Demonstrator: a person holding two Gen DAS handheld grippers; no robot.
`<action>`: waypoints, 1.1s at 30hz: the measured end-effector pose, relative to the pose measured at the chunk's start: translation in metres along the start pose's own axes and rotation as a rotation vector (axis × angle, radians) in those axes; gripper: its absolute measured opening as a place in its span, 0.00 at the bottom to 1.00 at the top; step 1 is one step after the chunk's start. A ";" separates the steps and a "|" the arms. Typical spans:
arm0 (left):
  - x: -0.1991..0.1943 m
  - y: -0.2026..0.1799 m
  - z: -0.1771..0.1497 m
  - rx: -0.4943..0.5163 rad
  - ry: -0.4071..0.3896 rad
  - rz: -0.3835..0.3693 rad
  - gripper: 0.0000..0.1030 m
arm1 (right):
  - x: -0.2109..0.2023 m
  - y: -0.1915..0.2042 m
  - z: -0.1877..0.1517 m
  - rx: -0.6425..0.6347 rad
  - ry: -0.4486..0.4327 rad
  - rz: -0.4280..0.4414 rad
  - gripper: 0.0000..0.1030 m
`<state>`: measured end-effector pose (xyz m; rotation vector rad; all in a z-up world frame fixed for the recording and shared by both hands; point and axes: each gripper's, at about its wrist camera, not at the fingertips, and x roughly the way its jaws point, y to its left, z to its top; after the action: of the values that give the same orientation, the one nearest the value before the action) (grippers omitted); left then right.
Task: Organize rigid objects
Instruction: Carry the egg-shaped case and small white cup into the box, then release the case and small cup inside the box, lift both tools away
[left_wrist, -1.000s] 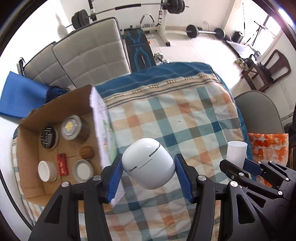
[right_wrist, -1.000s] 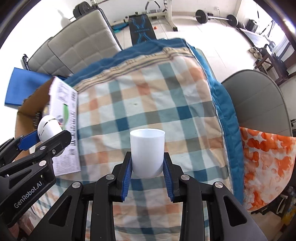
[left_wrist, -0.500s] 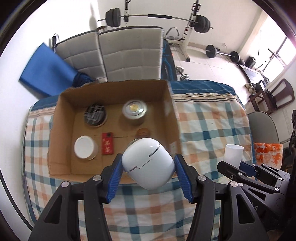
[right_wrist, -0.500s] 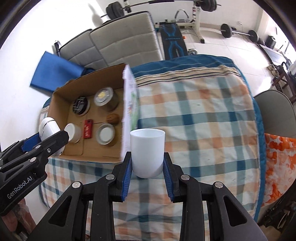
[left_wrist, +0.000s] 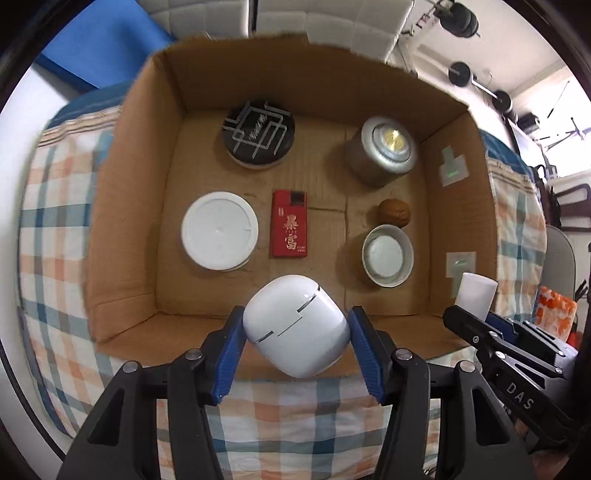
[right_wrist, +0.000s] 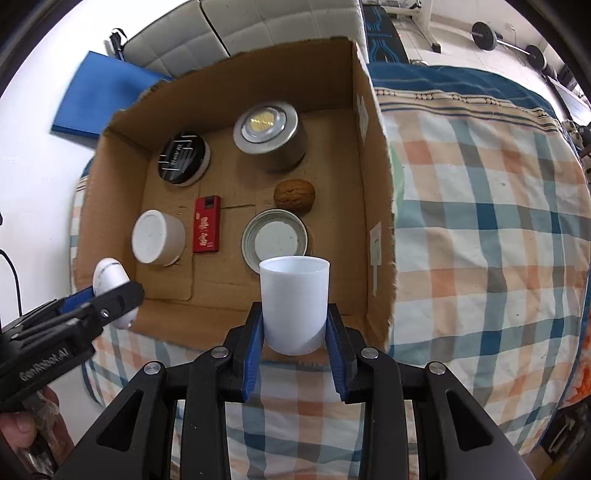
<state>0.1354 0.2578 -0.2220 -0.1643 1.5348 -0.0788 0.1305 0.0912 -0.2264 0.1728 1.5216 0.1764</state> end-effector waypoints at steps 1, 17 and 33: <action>0.006 0.001 0.002 0.003 0.018 -0.004 0.52 | 0.007 0.003 0.003 -0.004 0.022 -0.011 0.33; 0.063 0.000 0.009 0.002 0.177 -0.026 0.52 | 0.067 0.012 0.024 0.046 0.184 -0.127 0.33; 0.003 0.006 0.005 -0.018 0.029 0.043 0.80 | 0.035 0.016 0.027 0.042 0.100 -0.150 0.77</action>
<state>0.1406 0.2637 -0.2260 -0.1450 1.5672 -0.0340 0.1593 0.1139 -0.2554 0.0836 1.6323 0.0339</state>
